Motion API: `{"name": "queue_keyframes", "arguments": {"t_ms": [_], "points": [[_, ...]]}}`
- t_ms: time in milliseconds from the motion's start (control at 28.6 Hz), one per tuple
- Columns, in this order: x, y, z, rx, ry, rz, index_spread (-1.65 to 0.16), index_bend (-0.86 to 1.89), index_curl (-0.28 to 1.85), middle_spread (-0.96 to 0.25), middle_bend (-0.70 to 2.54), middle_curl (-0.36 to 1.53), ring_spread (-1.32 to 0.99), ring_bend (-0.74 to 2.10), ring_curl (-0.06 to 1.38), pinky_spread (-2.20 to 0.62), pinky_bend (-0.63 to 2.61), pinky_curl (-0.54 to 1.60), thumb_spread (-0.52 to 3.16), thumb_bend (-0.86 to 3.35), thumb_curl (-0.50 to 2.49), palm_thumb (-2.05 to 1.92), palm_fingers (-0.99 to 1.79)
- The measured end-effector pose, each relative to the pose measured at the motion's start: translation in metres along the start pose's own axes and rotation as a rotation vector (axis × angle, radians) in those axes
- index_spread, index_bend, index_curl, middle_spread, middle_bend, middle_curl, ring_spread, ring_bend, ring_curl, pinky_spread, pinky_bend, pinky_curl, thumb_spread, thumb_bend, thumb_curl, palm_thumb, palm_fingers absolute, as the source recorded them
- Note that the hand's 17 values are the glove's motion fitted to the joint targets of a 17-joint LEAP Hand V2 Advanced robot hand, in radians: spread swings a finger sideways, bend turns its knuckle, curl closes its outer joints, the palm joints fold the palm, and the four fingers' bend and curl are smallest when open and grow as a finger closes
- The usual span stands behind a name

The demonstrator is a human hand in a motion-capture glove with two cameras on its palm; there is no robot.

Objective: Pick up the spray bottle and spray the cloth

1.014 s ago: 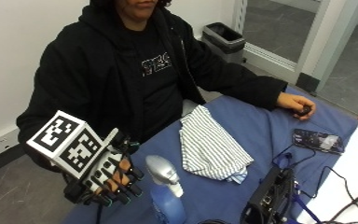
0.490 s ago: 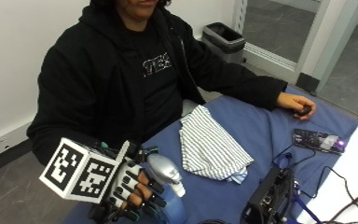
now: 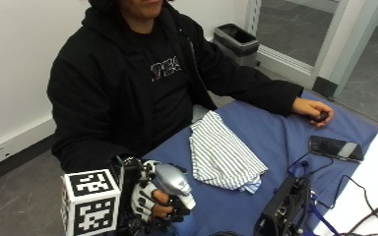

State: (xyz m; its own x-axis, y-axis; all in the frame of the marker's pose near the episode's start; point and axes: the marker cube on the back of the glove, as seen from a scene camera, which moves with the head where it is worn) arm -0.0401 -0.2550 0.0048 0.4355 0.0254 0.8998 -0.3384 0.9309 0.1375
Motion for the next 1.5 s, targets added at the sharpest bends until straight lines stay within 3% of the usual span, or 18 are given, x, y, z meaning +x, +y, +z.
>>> {"name": "queue_keyframes", "arguments": {"t_ms": [350, 560, 735, 1084, 1294, 1504], "points": [[-0.004, -0.015, 0.016, 0.055, -0.170, 0.140, -0.21, 0.23, 0.34, -0.03, 0.36, 0.39, -0.08, 0.51, 0.35, 0.14, 0.16, 0.28, 0.98, 0.11, 0.44, 0.91, 1.02], [0.002, -0.023, 0.028, 0.147, -0.201, 0.064, -0.23, 0.13, 0.35, -0.10, 0.44, 0.44, -0.15, 0.58, 0.40, -0.08, 0.33, 0.35, 0.78, 0.06, 0.50, 0.96, 1.35], [0.007, -0.029, 0.025, 0.243, -0.182, -0.014, -0.25, 0.20, 0.39, -0.14, 0.55, 0.49, -0.18, 0.62, 0.43, -0.19, 0.40, 0.39, 0.65, 0.03, 0.55, 0.99, 1.45], [0.005, -0.038, 0.046, 0.350, -0.203, -0.073, -0.26, 0.33, 0.47, -0.17, 0.65, 0.54, -0.21, 0.71, 0.48, -0.26, 0.45, 0.43, 0.45, -0.01, 0.63, 1.02, 1.43], [0.009, -0.030, 0.027, 0.254, -0.159, -0.044, -0.26, 0.38, 0.51, -0.19, 0.68, 0.55, -0.22, 0.73, 0.50, -0.28, 0.47, 0.45, 0.37, -0.02, 0.66, 1.01, 1.41], [0.002, -0.045, 0.046, 0.241, -0.199, -0.044, -0.26, 0.39, 0.54, -0.18, 0.69, 0.56, -0.21, 0.75, 0.51, -0.28, 0.49, 0.45, 0.31, -0.02, 0.69, 1.00, 1.39]]}}
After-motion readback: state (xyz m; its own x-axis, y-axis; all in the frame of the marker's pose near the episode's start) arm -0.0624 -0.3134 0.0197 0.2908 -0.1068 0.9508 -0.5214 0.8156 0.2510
